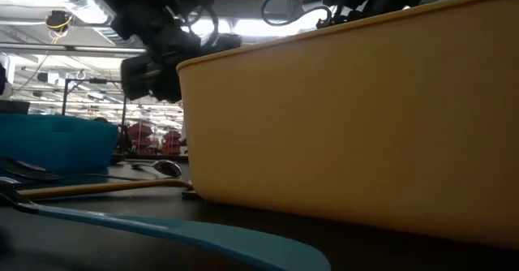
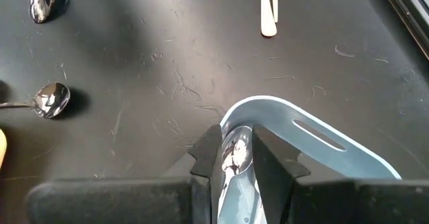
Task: Sort silverware by color (type)
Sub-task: Put the blue spoon into the blue bin
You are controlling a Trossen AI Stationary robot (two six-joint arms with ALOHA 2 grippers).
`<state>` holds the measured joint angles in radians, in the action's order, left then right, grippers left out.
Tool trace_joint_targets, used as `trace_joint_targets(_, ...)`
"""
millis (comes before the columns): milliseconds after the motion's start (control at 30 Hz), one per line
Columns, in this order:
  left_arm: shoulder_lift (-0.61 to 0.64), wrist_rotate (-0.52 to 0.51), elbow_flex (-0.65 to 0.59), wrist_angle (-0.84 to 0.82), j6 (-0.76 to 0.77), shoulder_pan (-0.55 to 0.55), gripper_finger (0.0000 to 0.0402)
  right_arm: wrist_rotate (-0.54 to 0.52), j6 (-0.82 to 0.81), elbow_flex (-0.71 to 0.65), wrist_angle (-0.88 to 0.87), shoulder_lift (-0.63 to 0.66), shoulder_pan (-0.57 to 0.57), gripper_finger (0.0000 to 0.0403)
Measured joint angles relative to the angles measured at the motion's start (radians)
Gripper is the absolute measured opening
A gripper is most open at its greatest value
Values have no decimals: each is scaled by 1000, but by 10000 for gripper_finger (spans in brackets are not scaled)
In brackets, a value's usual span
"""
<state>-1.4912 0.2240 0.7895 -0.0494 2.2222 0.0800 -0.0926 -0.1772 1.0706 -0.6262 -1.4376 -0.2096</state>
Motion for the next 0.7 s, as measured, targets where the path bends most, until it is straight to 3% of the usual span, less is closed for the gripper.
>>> trace_joint_targets(267,2,119,0,-237,-6,58,72,0,0,0,0,0,0,72)
trace_joint_targets(700,2,-13,0,-407,-7,69,73,0,0,0,0,0,0,72)
